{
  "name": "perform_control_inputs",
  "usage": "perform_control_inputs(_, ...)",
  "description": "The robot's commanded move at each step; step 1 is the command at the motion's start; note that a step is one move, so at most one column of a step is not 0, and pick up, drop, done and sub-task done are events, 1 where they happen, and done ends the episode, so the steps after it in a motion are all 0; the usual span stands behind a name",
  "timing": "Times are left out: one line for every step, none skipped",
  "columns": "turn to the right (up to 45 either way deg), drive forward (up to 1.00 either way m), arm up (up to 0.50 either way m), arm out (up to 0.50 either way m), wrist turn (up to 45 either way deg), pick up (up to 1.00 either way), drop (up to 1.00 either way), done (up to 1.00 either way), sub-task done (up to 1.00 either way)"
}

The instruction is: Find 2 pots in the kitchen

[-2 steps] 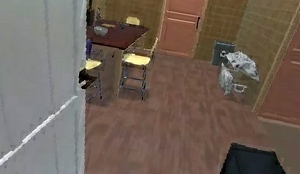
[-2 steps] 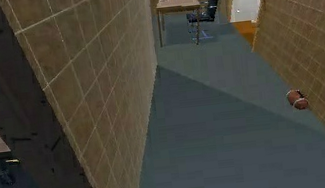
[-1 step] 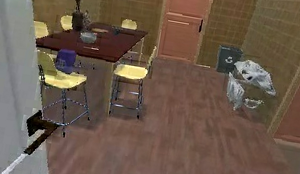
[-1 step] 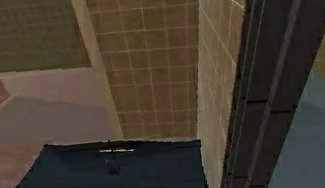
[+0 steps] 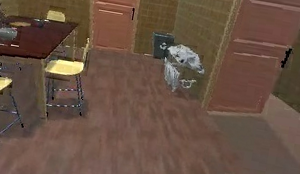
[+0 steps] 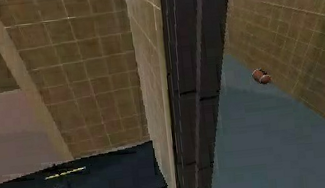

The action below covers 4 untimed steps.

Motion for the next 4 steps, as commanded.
perform_control_inputs(0.0, 0.95, 0.00, 0.00, 0.0, 0.00, 0.00, 0.00, 0.00)
perform_control_inputs(-21.0, 0.00, 0.00, 0.00, 0.0, 0.00, 0.00, 0.00, 0.00)
perform_control_inputs(0.0, 0.45, 0.00, 0.00, 0.0, 0.00, 0.00, 0.00, 0.00)
perform_control_inputs(45.0, 0.00, 0.00, 0.00, 0.0, 0.00, 0.00, 0.00, 0.00)
